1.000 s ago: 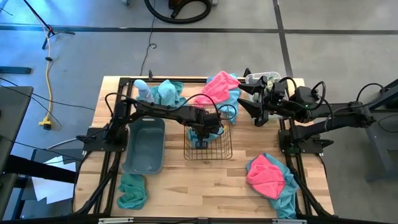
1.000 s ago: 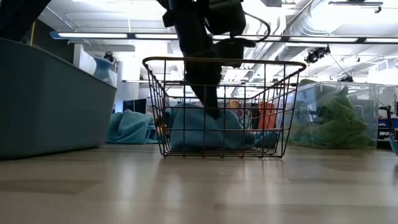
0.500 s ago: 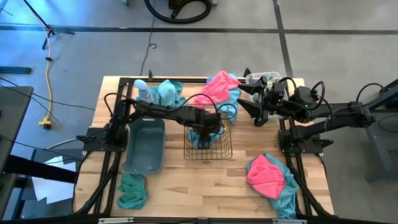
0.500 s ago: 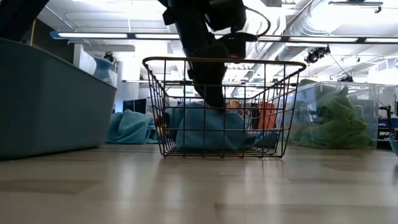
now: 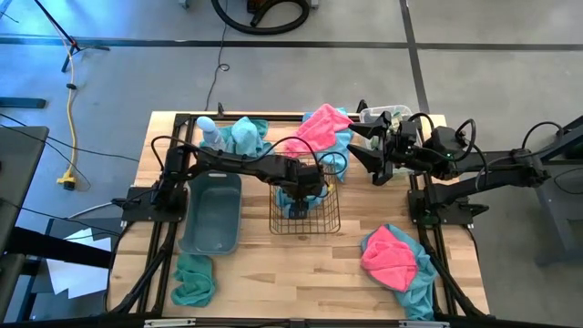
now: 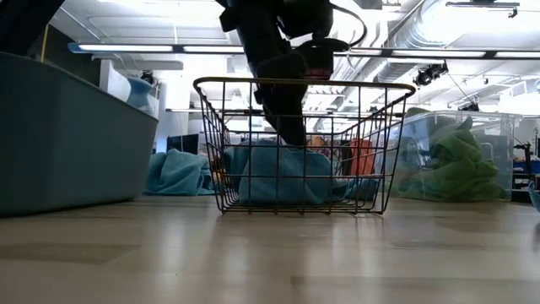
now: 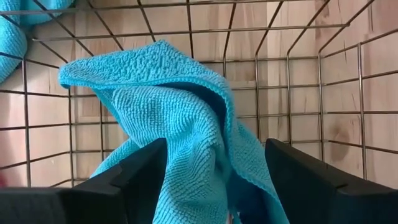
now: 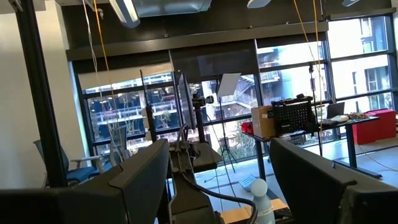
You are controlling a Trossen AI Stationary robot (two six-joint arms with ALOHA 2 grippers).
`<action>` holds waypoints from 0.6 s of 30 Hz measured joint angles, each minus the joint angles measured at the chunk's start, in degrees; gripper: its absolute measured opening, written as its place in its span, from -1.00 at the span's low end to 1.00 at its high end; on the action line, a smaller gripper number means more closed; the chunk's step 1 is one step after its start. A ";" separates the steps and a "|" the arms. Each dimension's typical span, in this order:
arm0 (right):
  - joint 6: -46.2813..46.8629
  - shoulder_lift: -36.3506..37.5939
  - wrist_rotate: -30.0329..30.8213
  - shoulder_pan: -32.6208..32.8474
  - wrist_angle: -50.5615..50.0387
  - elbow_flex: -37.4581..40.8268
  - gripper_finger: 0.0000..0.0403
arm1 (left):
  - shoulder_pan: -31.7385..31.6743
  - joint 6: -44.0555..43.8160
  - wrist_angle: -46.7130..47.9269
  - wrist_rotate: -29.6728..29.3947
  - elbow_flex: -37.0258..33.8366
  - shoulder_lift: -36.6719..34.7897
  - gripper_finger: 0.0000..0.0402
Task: Sort microfiber towel by color & place in baskets
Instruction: Put the blue towel into the wire basket
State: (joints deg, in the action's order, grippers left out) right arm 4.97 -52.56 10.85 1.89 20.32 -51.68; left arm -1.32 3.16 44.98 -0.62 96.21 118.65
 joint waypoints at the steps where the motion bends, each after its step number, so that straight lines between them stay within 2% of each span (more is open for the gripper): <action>1: 0.00 0.00 0.00 0.00 0.00 0.00 0.37 | 0.00 0.04 -0.01 0.00 0.02 0.00 0.29; 10: 0.09 0.00 0.00 -0.01 0.00 0.00 0.37 | -0.04 0.42 0.29 0.43 -0.01 -0.73 0.29; 18: 0.09 0.00 0.34 -0.01 0.02 0.00 0.37 | -0.92 2.08 0.58 0.70 -0.01 -6.94 0.29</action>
State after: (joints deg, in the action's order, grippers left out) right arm 5.06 -52.56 11.19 1.88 20.34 -51.68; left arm -2.24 5.24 45.55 0.08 96.20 111.71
